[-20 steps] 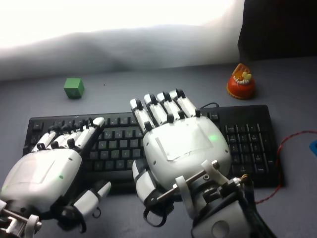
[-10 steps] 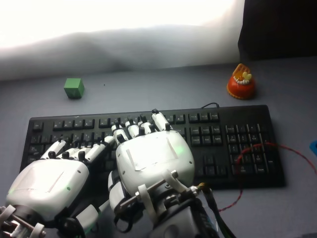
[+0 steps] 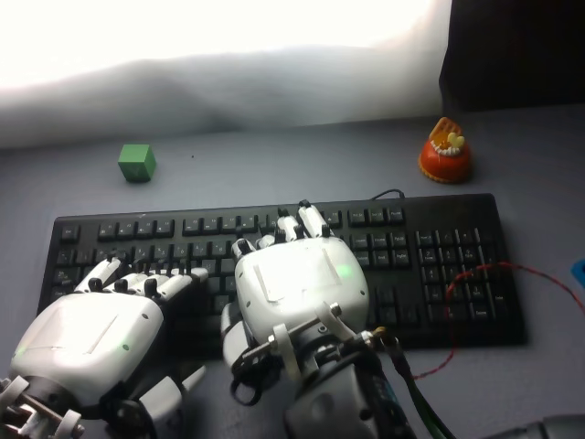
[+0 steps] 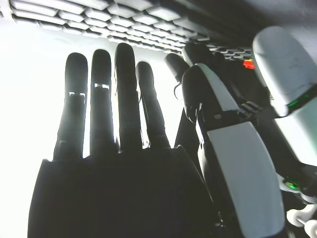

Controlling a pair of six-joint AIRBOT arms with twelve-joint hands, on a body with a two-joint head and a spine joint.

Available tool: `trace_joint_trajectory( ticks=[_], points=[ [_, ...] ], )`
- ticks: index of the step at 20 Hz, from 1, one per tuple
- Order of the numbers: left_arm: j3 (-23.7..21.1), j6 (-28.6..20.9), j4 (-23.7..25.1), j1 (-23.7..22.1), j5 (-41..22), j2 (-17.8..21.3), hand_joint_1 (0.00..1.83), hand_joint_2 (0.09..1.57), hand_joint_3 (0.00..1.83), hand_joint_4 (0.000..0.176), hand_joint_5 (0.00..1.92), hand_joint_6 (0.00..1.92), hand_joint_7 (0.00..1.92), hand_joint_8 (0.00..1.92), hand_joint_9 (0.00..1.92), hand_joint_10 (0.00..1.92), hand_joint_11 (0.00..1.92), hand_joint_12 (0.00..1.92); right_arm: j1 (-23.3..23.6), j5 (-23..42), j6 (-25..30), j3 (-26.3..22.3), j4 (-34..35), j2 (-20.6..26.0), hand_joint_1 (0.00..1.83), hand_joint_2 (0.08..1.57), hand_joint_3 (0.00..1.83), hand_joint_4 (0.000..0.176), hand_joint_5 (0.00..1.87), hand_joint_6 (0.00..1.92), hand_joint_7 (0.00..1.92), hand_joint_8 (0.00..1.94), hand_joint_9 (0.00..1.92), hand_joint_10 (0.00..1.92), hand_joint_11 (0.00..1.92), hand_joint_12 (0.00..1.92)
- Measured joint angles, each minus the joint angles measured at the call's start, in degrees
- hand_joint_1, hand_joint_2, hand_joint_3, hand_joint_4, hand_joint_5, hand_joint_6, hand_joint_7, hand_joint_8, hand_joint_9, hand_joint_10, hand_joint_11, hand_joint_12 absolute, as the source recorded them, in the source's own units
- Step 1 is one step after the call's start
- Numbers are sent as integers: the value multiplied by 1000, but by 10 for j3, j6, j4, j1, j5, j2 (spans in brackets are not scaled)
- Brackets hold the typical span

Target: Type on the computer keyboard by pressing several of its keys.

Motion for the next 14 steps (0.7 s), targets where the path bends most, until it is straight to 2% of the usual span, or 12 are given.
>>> trace_joint_trajectory(
  ticks=[1, 2, 3, 4, 5, 7, 8, 9, 10, 11, 12, 14],
  points=[
    [0, 0, 0, 0, 0, 0, 770, 1327, 0, 0, 552, 91, 484, 20, 392, 115, 0, 1034, 0, -4, 1, 8, 4, -2, 735, 1422, 0, 80, 466, 1736, 591, 32, 195, 626, 0, 1291],
    [0, 0, 2, 0, -2, 0, 757, 1337, 1, 0, 421, 30, 474, 11, 389, 101, 0, 984, 1, -7, 3, 14, 13, -5, 572, 1441, 3, 0, 301, 1053, 633, 33, 290, 567, 0, 1267],
    [0, 0, 2, 0, -3, 1, 755, 1336, 1, 0, 310, 5, 461, 4, 395, 99, 0, 976, 2, -6, 6, 14, 13, -5, 496, 1459, 3, 0, 317, 706, 642, 22, 339, 490, 0, 1266],
    [0, -1, 3, 0, -2, 1, 795, 1319, 0, 0, 200, 0, 472, 5, 433, 103, 0, 1012, 4, -5, 8, 14, 12, -6, 448, 1476, 1, 0, 351, 511, 606, 5, 330, 426, 0, 1311],
    [0, -2, 2, 0, -1, 1, 804, 1315, 0, 3, 165, 0, 472, 4, 447, 99, 0, 1046, 5, -5, 8, 16, 10, -8, 491, 1453, 0, 0, 456, 440, 557, 0, 291, 383, 0, 1352],
    [0, -5, 3, 0, -1, 1, 728, 1346, 6, 0, 307, 56, 421, 3, 410, 71, 0, 1008, 5, -6, 9, 16, 12, -11, 571, 1420, 0, 0, 589, 446, 519, 0, 263, 366, 0, 1376],
    [0, -5, 3, 0, 0, 1, 738, 1342, 2, 0, 504, 85, 431, 3, 391, 47, 0, 943, 3, -7, 10, 16, 12, -12, 741, 1381, 14, 52, 540, 1404, 486, 4, 239, 360, 0, 1352],
    [0, -5, 3, 0, 1, 1, 774, 1327, 0, 0, 614, 111, 461, 12, 398, 45, 0, 933, 3, -9, 11, 16, 12, -12, 743, 1398, 9, 88, 498, 1648, 505, 13, 239, 363, 0, 1306],
    [0, -5, 3, 0, 2, 1, 775, 1330, 0, 0, 594, 73, 487, 11, 413, 42, 0, 915, 3, -7, 12, 17, 7, -12, 557, 1429, 10, 0, 405, 1029, 531, 15, 252, 346, 0, 1200],
    [0, -7, 3, 1, 0, 2, 762, 1333, 0, 0, 469, 14, 488, 7, 423, 42, 0, 928, 3, -7, 11, 17, 6, -12, 504, 1444, 6, 0, 409, 698, 555, 12, 285, 301, 0, 1126],
    [0, -8, 4, 1, 0, 4, 689, 1367, 14, 8, 215, 2, 422, 1, 418, 38, 0, 962, -3, -8, 12, 17, 7, -12, 502, 1463, 2, 0, 362, 463, 578, 8, 356, 261, 0, 1113],
    [-1, -8, 3, 2, 4, 5, 670, 1401, 13, 27, 19, 0, 349, 3, 431, 41, 0, 1081, -9, -7, 15, 19, 1, -14, 426, 1502, 9, 0, 265, 244, 517, 4, 434, 213, 0, 1321]
  ],
)
